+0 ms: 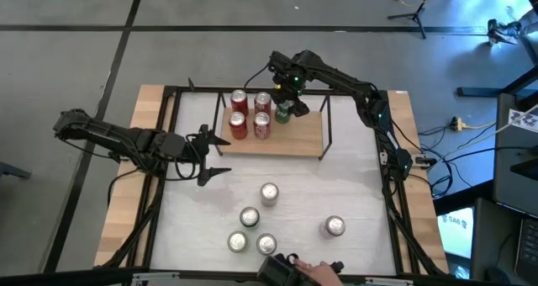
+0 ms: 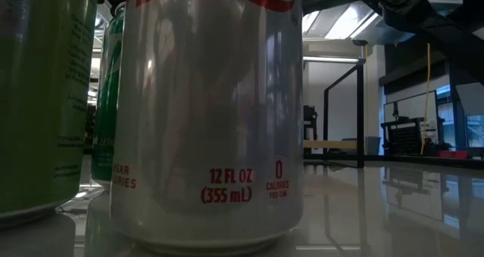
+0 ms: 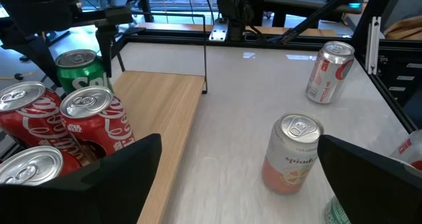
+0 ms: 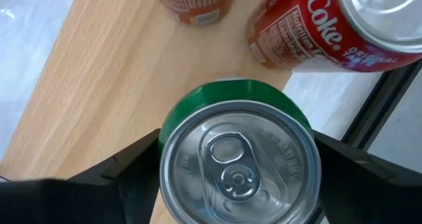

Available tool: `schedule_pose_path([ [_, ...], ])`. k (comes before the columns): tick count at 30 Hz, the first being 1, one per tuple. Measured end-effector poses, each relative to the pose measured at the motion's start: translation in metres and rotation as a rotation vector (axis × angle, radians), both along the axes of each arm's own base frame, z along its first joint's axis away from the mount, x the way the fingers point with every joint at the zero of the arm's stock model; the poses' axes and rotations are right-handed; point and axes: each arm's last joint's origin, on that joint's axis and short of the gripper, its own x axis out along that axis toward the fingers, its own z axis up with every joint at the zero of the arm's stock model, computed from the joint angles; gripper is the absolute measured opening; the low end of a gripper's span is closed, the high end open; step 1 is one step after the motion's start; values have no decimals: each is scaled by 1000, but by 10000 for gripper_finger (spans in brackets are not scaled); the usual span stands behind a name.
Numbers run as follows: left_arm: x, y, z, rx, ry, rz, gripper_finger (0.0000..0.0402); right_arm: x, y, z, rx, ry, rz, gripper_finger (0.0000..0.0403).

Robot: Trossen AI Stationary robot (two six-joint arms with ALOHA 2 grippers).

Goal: Place canned beverage on shelf
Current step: Put the right green soda can on the shelf

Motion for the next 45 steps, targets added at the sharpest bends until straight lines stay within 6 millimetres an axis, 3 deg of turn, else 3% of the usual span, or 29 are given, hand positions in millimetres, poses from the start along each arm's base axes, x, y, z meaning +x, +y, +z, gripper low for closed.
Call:
schedule_pose_path([
  [45, 0, 0, 0, 0, 0, 0, 396, -1, 0, 1, 6, 10, -39, 322],
])
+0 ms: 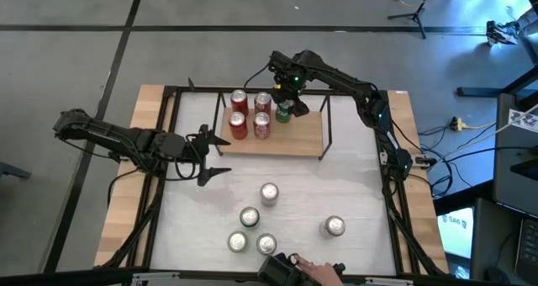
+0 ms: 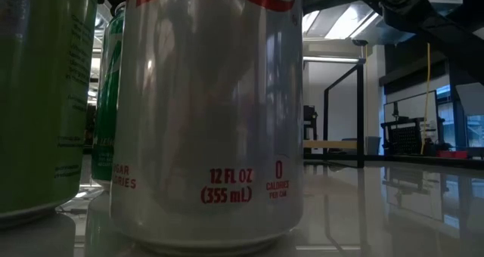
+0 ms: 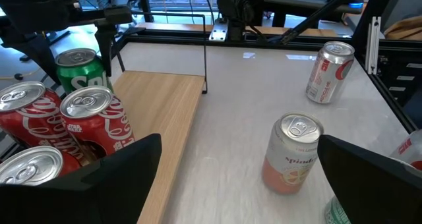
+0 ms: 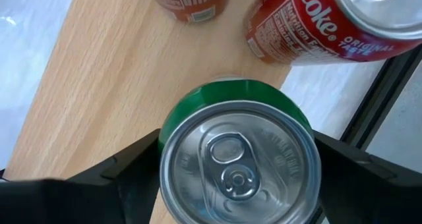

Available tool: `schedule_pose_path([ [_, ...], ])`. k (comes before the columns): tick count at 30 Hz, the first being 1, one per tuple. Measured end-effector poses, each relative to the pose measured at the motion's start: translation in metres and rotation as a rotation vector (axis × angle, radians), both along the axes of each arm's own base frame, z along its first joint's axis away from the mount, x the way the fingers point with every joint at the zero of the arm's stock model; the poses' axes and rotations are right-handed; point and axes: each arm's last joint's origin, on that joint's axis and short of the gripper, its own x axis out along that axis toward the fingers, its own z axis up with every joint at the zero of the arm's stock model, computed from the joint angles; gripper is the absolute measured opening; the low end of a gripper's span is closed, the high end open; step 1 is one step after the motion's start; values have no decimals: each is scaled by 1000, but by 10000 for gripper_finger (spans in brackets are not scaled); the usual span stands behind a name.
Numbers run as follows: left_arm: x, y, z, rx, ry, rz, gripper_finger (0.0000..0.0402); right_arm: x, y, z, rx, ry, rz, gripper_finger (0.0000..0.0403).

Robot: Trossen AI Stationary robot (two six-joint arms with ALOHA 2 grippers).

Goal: Place canned beverage on shelf
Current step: Put the right green soda can on the shelf, then put the right silver soda can on the shelf

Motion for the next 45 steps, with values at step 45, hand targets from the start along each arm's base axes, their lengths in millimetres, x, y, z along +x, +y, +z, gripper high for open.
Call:
schedule_pose_path([
  [45, 0, 0, 0, 0, 0, 0, 396, -67, 77, 133, -138, -116, -321, 382],
])
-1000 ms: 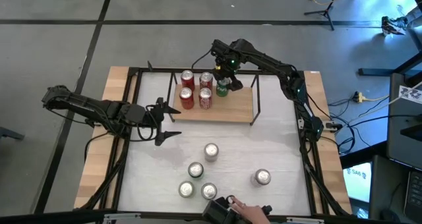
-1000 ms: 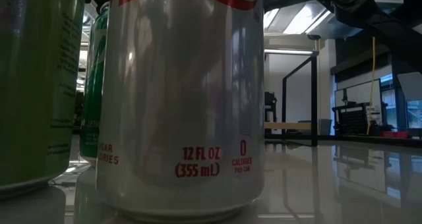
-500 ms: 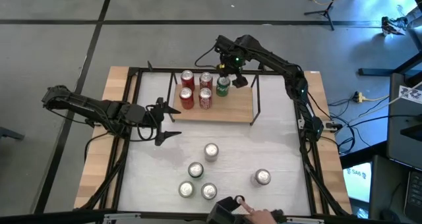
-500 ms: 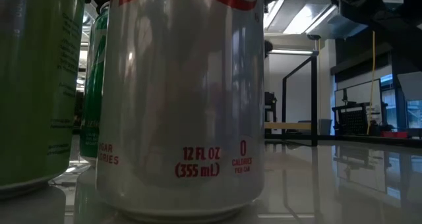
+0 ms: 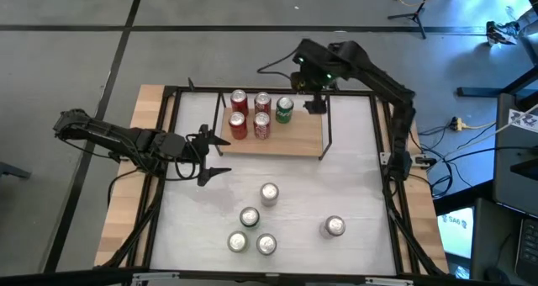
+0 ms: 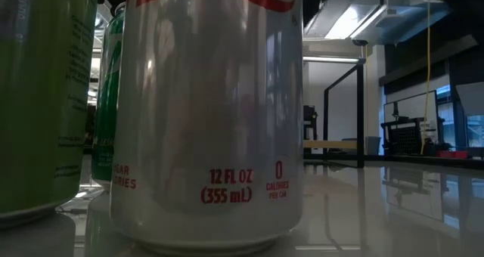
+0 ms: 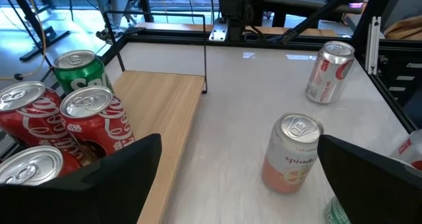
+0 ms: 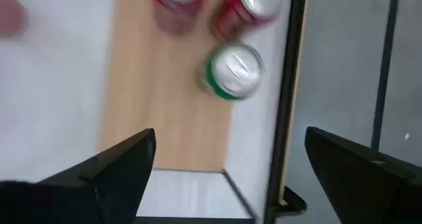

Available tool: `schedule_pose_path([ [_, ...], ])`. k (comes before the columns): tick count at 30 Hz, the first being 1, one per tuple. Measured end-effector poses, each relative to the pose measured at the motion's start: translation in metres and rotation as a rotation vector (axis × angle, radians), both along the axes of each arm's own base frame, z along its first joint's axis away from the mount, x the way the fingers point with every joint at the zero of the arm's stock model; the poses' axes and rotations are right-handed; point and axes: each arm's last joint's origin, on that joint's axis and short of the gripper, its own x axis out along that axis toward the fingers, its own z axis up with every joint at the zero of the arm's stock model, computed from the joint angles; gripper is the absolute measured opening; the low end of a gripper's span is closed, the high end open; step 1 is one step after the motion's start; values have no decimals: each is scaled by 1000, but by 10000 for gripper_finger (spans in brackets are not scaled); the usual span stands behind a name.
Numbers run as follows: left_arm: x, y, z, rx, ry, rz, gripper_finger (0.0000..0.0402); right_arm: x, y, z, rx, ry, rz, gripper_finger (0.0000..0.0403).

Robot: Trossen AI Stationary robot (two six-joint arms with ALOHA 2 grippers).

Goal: Place canned beverage on shelf
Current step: Put the right silver soda can on the shelf

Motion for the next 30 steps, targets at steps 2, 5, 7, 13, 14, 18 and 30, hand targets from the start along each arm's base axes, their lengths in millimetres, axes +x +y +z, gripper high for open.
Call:
schedule_pose_path([
  [2, 0, 0, 0, 0, 0, 0, 396, -5, 22, 13, 11, -47, -9, 382],
  [5, 0, 0, 0, 0, 0, 0, 396, -12, 59, 25, 42, -86, 5, 382],
  [7, 0, 0, 0, 0, 0, 0, 396, -19, 84, 27, 69, -83, 29, 382],
  [13, 0, 0, 0, 0, 0, 0, 396, -51, 144, 13, 155, -3, 37, 382],
  [14, 0, 0, 0, 0, 0, 0, 396, -56, 151, 9, 163, 14, 40, 382],
  [18, 0, 0, 0, 0, 0, 0, 396, -75, 175, -9, 224, 85, -44, 382],
  [30, 1, 0, 4, -12, -43, 16, 396, -107, 230, -56, 275, 258, -260, 382],
])
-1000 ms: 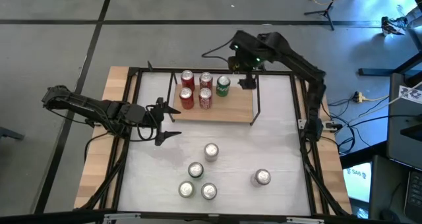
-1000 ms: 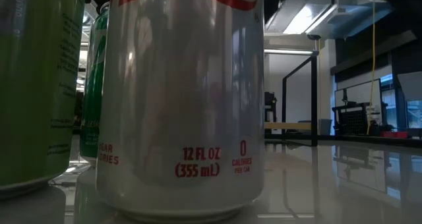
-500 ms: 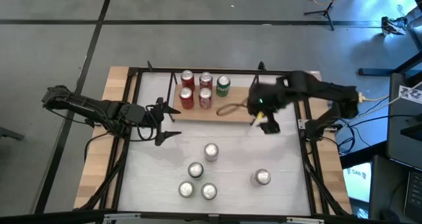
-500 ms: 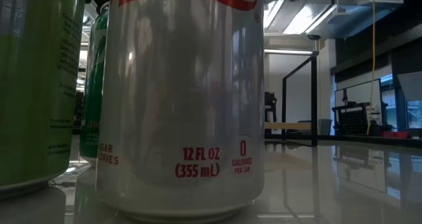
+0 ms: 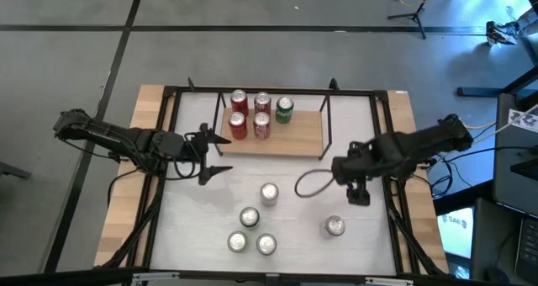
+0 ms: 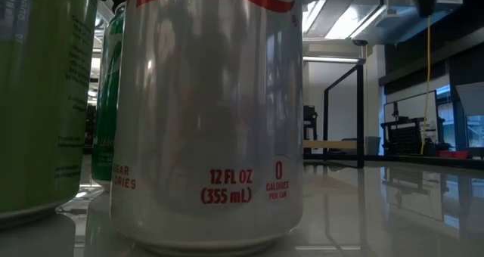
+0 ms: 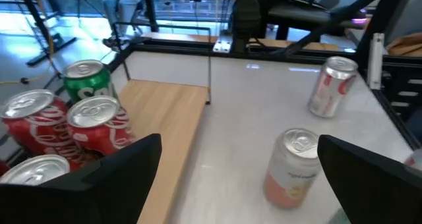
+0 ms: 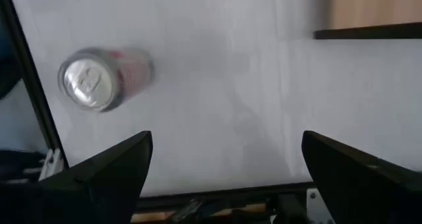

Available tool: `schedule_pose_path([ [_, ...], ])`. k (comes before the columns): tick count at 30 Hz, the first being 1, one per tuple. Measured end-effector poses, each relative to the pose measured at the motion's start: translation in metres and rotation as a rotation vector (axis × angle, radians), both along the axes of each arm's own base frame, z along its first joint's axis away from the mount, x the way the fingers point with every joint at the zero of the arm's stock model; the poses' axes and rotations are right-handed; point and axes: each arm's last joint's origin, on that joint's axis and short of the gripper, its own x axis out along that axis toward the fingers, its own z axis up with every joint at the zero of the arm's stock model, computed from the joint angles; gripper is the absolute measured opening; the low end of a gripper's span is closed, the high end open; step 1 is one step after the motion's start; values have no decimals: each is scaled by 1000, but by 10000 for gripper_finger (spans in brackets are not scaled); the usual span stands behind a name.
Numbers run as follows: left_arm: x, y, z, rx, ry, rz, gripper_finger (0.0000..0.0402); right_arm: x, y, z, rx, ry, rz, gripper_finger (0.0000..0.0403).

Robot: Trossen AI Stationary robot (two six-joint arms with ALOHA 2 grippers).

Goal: Place canned beverage on shelf
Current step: Put the right silver soda can on the shelf

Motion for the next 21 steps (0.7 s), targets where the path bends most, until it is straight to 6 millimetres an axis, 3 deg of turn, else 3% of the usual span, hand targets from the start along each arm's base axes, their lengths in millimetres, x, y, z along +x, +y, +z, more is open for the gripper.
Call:
schedule_pose_path([
  [6, 2, -3, 0, -69, -4, -63, 396, 4, 19, -15, 19, -45, 64, 382],
  [21, 5, -5, 6, -103, -70, -104, 396, 26, 64, -9, 257, -321, 115, 382],
])
